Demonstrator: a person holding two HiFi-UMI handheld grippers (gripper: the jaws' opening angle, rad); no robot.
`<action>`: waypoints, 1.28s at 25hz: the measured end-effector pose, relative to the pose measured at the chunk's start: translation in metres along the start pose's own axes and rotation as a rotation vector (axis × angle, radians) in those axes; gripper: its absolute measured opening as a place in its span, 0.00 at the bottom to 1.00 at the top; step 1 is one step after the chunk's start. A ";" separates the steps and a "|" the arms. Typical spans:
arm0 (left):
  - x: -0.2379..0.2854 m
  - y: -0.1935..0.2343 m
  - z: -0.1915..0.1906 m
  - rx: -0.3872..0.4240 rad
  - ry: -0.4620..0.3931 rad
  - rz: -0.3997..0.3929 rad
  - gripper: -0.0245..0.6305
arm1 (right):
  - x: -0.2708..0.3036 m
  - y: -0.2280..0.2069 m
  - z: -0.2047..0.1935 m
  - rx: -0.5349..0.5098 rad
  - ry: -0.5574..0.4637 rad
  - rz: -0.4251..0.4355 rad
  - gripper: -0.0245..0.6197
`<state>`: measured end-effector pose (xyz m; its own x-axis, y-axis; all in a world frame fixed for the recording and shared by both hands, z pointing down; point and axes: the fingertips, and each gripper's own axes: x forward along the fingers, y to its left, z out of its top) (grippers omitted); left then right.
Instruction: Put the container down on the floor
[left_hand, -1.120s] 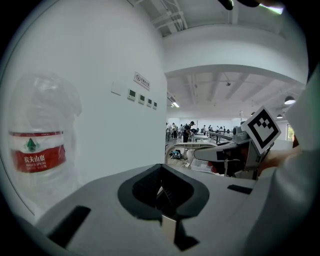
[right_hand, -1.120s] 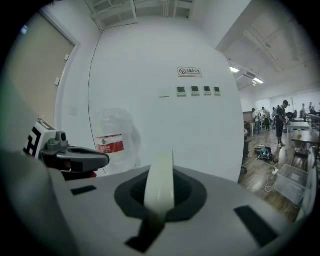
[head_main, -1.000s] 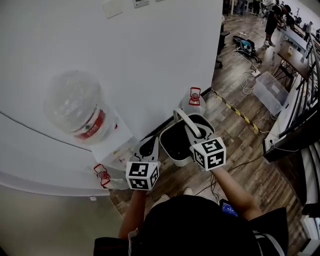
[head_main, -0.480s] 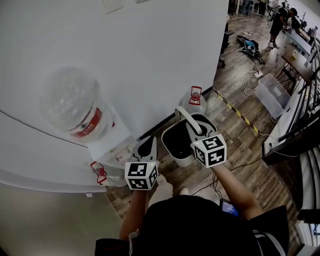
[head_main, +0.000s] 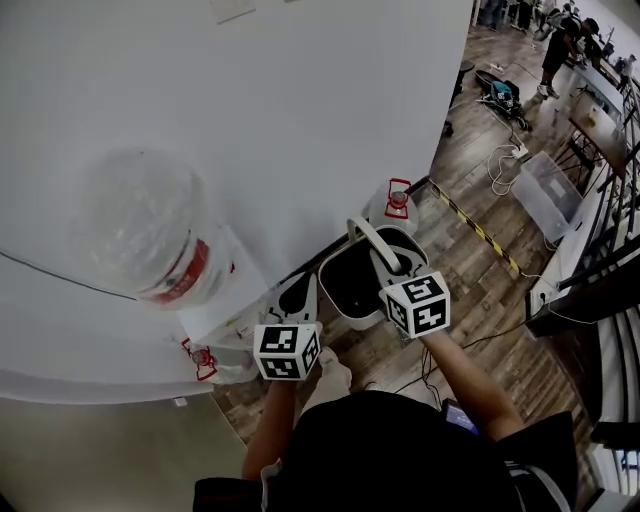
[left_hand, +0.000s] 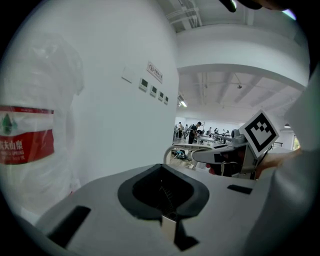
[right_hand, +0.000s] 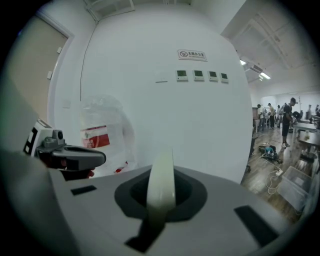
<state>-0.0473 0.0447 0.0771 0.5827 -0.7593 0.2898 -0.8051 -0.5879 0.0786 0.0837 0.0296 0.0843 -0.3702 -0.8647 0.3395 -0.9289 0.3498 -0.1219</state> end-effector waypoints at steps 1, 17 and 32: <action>0.005 0.007 0.001 -0.002 0.002 -0.003 0.06 | 0.010 0.001 0.003 0.002 0.001 0.001 0.08; 0.079 0.079 0.007 -0.032 0.039 -0.117 0.06 | 0.132 0.005 0.035 0.003 0.048 -0.033 0.08; 0.128 0.117 -0.011 -0.079 0.100 -0.035 0.06 | 0.198 -0.014 0.025 0.004 0.123 0.033 0.08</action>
<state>-0.0683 -0.1182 0.1337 0.6001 -0.7044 0.3791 -0.7927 -0.5871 0.1639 0.0232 -0.1552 0.1301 -0.3965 -0.8020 0.4467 -0.9163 0.3758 -0.1386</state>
